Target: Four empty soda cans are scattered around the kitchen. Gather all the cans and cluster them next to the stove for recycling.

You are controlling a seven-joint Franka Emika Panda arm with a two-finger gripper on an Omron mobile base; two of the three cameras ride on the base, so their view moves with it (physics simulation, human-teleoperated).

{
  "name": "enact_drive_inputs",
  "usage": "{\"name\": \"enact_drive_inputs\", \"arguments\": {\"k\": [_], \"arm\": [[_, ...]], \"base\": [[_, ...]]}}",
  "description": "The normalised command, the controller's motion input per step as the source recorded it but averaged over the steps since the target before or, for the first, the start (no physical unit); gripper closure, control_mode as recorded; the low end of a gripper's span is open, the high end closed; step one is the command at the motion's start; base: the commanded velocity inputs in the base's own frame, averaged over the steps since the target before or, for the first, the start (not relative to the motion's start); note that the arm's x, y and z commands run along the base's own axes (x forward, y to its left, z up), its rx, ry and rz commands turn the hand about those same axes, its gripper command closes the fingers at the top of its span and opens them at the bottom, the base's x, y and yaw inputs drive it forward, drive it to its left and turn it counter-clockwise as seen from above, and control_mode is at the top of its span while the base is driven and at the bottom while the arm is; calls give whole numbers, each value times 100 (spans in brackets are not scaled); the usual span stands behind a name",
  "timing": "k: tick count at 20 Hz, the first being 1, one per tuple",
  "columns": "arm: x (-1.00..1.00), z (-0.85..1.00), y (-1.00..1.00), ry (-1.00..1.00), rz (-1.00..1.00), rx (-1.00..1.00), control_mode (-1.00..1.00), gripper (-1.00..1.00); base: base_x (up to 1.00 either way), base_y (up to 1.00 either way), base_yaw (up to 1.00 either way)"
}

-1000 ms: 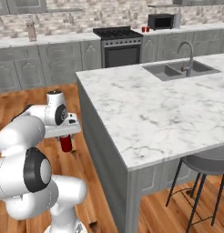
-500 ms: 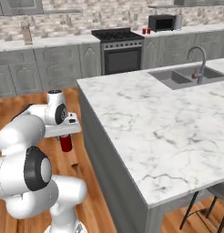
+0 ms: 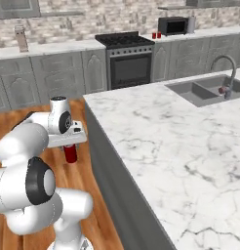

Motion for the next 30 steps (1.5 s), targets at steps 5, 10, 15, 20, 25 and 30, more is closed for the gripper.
{"name": "enact_drive_inputs", "arguments": {"k": [5, 10, 15, 20, 25, 30], "arm": [[0, 0, 0, 0, 0, 0, 100, 100], [0, 0, 0, 0, 0, 0, 100, 100], [0, 0, 0, 0, 0, 0, 100, 100], [0, 0, 0, 0, 0, 0, 100, 100], [0, 0, 0, 0, 0, 0, 100, 100], [0, 0, 0, 0, 0, 0, 100, 100]], "base": [[56, 54, -5], [53, 59, 0], [53, 58, 0], [53, 59, 0], [54, 59, 0], [54, 58, 0]]}}
